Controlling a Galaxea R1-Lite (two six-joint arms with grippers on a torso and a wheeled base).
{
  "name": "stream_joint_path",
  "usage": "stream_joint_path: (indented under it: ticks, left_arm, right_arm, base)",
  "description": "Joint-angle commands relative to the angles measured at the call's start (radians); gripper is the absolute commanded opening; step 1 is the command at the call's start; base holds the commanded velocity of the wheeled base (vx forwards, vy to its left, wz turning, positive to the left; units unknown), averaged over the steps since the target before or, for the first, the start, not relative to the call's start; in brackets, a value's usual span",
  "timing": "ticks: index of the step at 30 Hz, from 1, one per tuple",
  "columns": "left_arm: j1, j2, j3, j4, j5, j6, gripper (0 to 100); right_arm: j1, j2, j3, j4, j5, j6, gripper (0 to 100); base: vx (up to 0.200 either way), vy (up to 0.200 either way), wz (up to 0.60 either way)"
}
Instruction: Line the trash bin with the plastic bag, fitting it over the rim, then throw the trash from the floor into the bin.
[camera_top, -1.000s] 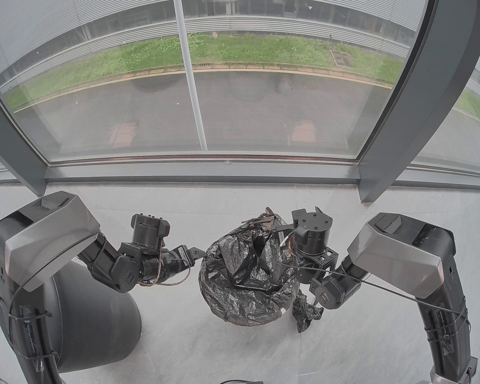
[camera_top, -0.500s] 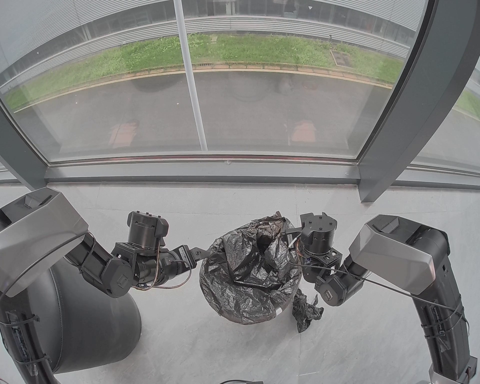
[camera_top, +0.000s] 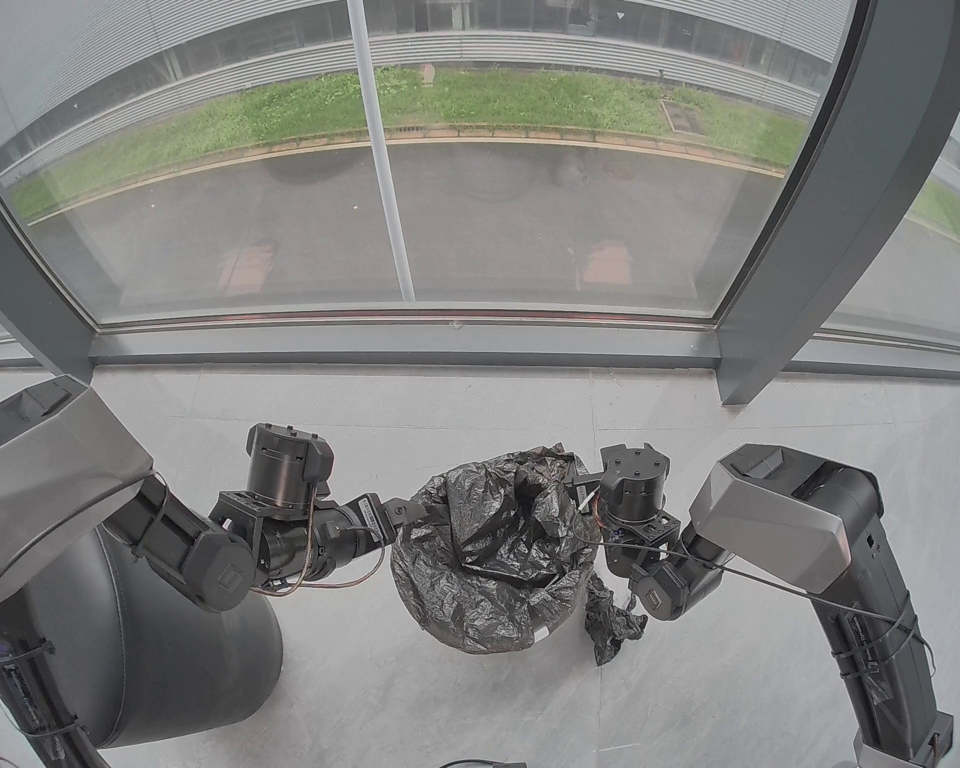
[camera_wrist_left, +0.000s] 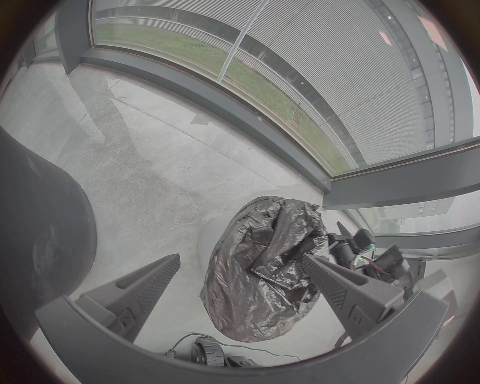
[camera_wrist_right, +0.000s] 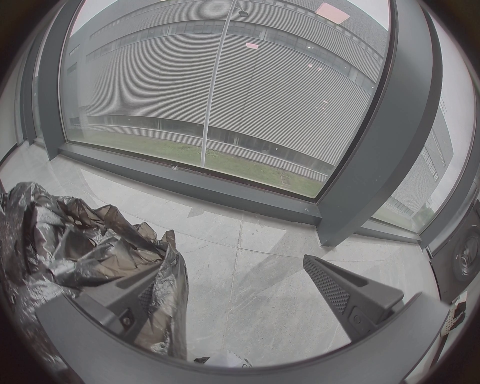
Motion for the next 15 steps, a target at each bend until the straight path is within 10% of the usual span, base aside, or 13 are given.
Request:
stream_joint_path:
  ticks: [1, 15]
  left_arm:
    - [-0.023, -0.116, 0.048, 0.0, 0.0, -0.026, 100]
    - [-0.02, -0.397, 0.117, 0.005, 0.009, -0.041, 100]
  right_arm:
    - [-0.01, 0.022, 0.004, -0.001, 0.0, 0.015, 100]
    - [0.007, -0.013, 0.07, -0.006, 0.006, 0.07, 100]
  base:
    - [0.0, 0.0, 0.0]
    - [0.0, 0.0, 0.0]
